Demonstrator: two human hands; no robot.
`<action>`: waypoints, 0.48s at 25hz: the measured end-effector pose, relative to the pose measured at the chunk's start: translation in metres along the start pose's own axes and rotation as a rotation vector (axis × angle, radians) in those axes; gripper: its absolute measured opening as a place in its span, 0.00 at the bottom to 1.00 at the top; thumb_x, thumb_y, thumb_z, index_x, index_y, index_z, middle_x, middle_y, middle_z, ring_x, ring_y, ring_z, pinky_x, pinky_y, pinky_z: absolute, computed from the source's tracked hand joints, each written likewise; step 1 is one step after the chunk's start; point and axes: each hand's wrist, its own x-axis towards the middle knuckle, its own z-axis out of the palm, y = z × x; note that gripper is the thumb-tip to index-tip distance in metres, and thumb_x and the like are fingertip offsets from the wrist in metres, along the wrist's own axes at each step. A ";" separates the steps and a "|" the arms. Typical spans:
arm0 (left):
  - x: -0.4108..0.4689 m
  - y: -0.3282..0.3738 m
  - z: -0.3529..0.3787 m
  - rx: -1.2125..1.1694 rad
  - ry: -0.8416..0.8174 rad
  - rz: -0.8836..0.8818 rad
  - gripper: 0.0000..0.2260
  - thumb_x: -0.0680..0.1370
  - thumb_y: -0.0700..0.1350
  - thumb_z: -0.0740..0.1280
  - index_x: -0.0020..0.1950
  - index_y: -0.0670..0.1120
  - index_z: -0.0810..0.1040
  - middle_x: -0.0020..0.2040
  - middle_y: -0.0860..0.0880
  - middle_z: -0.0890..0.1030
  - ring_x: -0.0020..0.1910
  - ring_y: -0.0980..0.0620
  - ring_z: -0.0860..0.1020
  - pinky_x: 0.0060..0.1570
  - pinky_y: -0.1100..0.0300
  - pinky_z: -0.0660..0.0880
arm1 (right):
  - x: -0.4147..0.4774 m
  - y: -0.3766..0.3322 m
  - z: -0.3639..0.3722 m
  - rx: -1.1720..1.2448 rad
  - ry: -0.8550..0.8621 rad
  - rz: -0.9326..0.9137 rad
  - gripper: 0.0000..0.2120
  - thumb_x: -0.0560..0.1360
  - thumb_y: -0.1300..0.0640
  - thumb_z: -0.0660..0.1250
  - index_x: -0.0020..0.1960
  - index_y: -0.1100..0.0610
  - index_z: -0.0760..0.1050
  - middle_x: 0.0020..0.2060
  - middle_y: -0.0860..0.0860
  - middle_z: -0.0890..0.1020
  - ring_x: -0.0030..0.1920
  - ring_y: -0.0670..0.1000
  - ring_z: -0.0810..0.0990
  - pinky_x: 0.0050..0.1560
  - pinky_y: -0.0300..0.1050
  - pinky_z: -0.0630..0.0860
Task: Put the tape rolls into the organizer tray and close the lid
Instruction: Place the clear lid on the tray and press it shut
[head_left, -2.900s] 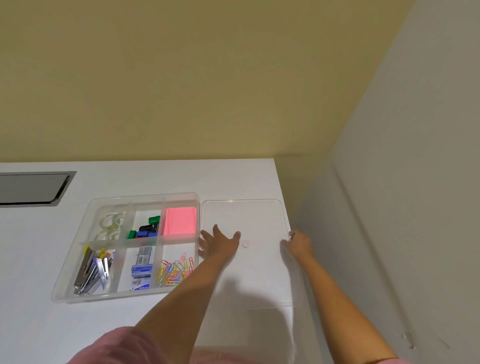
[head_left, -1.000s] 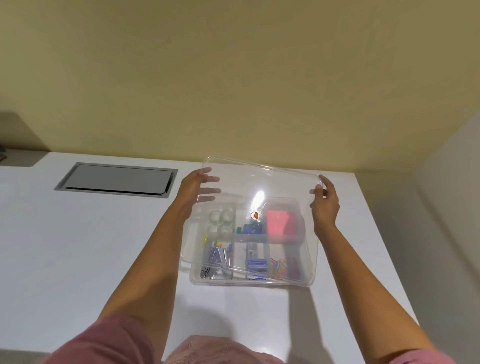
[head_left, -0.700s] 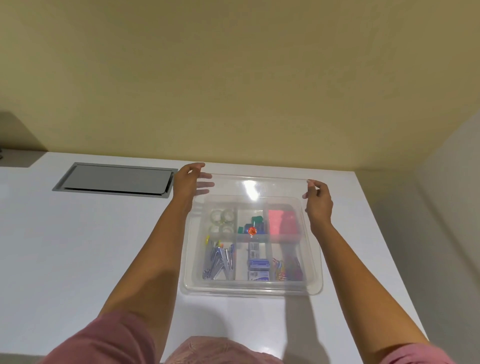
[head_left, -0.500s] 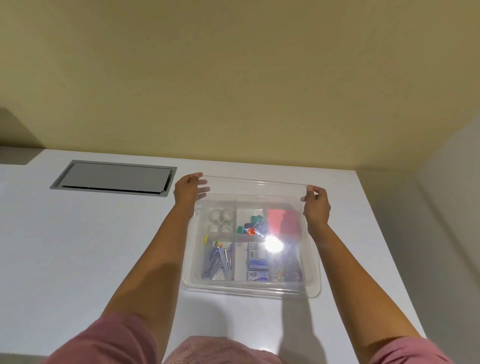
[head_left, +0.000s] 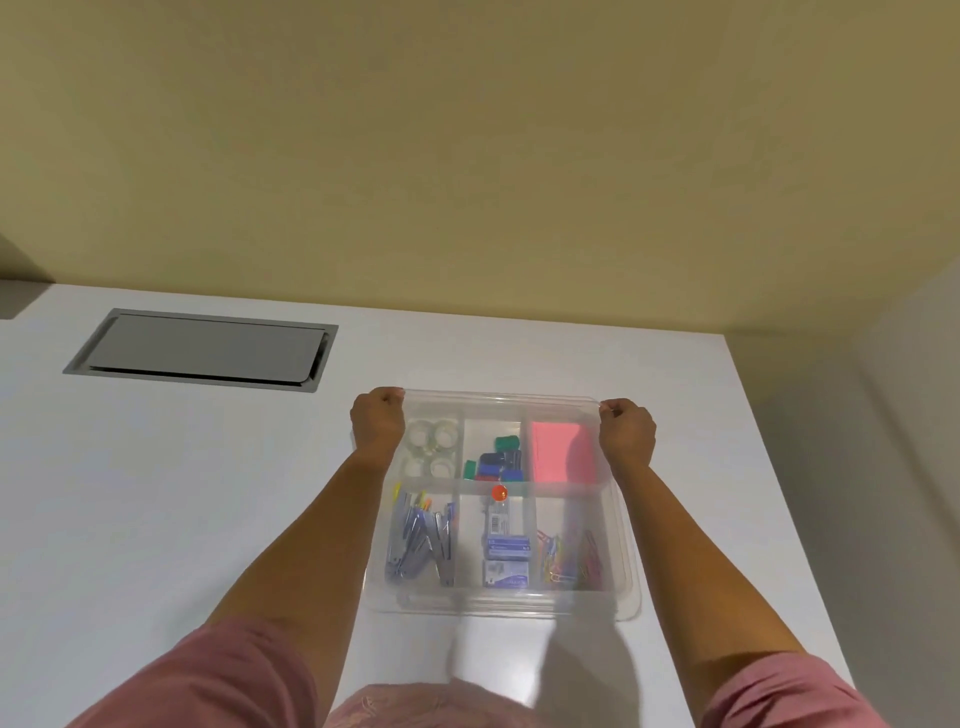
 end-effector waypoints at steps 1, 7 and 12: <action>0.002 -0.001 0.003 0.004 0.013 0.019 0.11 0.80 0.40 0.62 0.56 0.37 0.81 0.58 0.38 0.81 0.59 0.40 0.78 0.55 0.59 0.71 | 0.003 0.001 0.002 0.001 0.004 0.001 0.12 0.80 0.62 0.59 0.58 0.62 0.79 0.56 0.60 0.82 0.57 0.61 0.79 0.53 0.47 0.75; 0.006 -0.002 0.017 -0.010 0.085 0.051 0.12 0.81 0.40 0.59 0.58 0.35 0.78 0.59 0.36 0.79 0.60 0.38 0.77 0.63 0.49 0.74 | 0.016 0.003 0.017 0.081 -0.005 0.010 0.12 0.80 0.61 0.59 0.59 0.62 0.78 0.56 0.59 0.82 0.57 0.59 0.79 0.53 0.44 0.73; 0.005 -0.007 0.019 -0.061 0.122 0.049 0.12 0.81 0.40 0.60 0.58 0.35 0.77 0.59 0.34 0.76 0.59 0.38 0.76 0.61 0.48 0.73 | 0.017 0.005 0.027 0.185 -0.002 0.067 0.13 0.80 0.61 0.59 0.59 0.62 0.78 0.57 0.59 0.82 0.57 0.59 0.79 0.53 0.43 0.72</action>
